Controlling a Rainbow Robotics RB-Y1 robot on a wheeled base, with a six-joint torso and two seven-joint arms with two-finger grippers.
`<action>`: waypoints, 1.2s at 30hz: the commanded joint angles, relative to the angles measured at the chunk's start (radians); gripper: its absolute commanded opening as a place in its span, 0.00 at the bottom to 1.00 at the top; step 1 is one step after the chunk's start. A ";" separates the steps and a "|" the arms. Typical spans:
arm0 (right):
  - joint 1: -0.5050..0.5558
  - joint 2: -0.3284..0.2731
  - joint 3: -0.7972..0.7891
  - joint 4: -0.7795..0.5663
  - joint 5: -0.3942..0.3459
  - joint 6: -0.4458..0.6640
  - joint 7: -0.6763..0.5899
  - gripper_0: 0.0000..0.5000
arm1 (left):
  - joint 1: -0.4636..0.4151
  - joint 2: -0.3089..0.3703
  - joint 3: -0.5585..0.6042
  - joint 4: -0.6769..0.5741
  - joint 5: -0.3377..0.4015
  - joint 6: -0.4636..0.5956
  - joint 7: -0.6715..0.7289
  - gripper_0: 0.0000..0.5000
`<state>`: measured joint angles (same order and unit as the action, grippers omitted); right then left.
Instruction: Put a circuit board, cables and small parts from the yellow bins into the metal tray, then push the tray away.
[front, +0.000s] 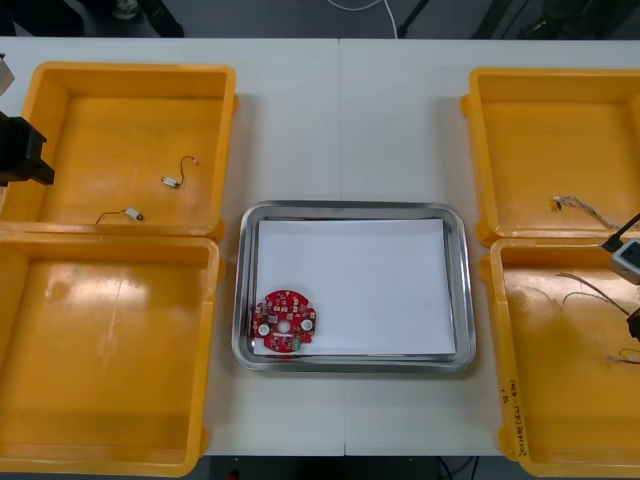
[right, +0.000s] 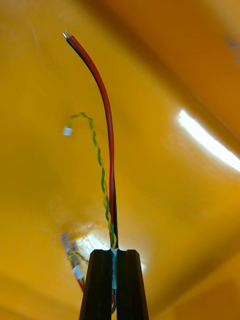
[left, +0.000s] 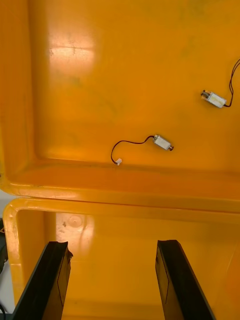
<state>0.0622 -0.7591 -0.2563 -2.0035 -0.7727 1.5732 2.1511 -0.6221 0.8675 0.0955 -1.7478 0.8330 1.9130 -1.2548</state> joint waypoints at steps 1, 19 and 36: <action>-0.035 0.007 -0.127 -0.047 -0.069 0.074 -0.010 0.00 | 0.005 0.031 0.029 0.016 -0.012 0.007 -0.022 1.00; -0.159 -0.121 -0.216 -0.047 -0.293 0.261 -0.062 0.00 | -0.001 -0.012 -0.014 0.062 -0.035 -0.043 -0.028 1.00; -0.492 -0.146 0.115 -0.153 -0.352 0.344 -0.070 0.00 | -0.015 -0.081 -0.106 0.068 -0.103 -0.153 0.018 1.00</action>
<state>-0.3503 -0.8603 -0.2188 -2.1114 -1.1082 1.9114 2.1195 -0.6220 0.8178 0.0109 -1.6807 0.7456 1.7715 -1.2546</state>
